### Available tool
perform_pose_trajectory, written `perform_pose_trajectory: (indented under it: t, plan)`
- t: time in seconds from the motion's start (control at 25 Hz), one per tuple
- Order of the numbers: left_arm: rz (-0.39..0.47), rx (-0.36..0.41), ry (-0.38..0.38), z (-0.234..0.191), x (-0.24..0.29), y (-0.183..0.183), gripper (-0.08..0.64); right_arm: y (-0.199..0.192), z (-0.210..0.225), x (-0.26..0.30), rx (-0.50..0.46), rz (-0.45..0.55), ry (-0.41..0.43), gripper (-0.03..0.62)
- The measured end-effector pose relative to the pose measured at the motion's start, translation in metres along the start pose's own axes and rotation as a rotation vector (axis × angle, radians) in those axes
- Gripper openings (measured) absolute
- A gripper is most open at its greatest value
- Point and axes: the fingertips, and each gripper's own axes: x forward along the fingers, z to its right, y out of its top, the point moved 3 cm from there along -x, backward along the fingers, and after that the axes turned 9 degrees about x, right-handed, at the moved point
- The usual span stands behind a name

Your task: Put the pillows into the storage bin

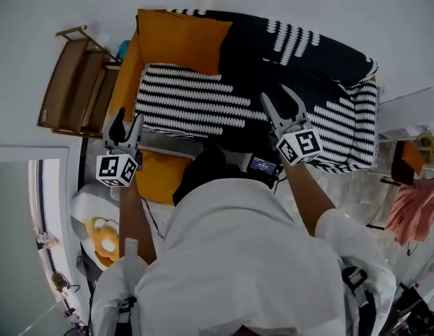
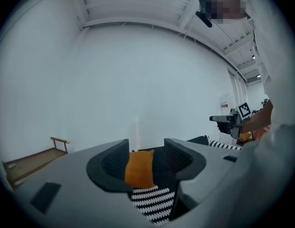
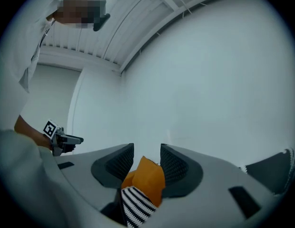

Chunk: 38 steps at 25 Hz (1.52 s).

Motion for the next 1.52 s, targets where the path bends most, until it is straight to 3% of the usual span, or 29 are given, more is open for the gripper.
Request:
perform_pose_trajectory:
  t: [0.2,0.52,0.68,1.04,1.28,1.52]
  plan:
    - [-0.013,0.034,-0.009,-0.013,0.039,-0.002,0.235,-0.009,0.025,0.022,0.036,-0.022,-0.021,0.19]
    - [-0.093,-0.047,-0.003,-0.084,0.135,-0.064,0.238,-0.043,0.076,0.111,0.086,-0.07,-0.082,0.193]
    - [-0.158,-0.091,-0.013,-0.148,0.2,-0.099,0.244,-0.084,0.108,0.179,0.173,-0.163,-0.143,0.22]
    - [-0.349,-0.123,-0.135,-0.278,0.35,-0.209,0.272,-0.202,0.149,0.327,0.328,-0.337,-0.246,0.266]
    - [-0.427,-0.164,-0.18,-0.334,0.436,-0.284,0.288,-0.288,0.184,0.394,0.407,-0.45,-0.287,0.285]
    - [-0.488,-0.182,-0.249,-0.346,0.49,-0.341,0.31,-0.344,0.209,0.418,0.461,-0.499,-0.371,0.293]
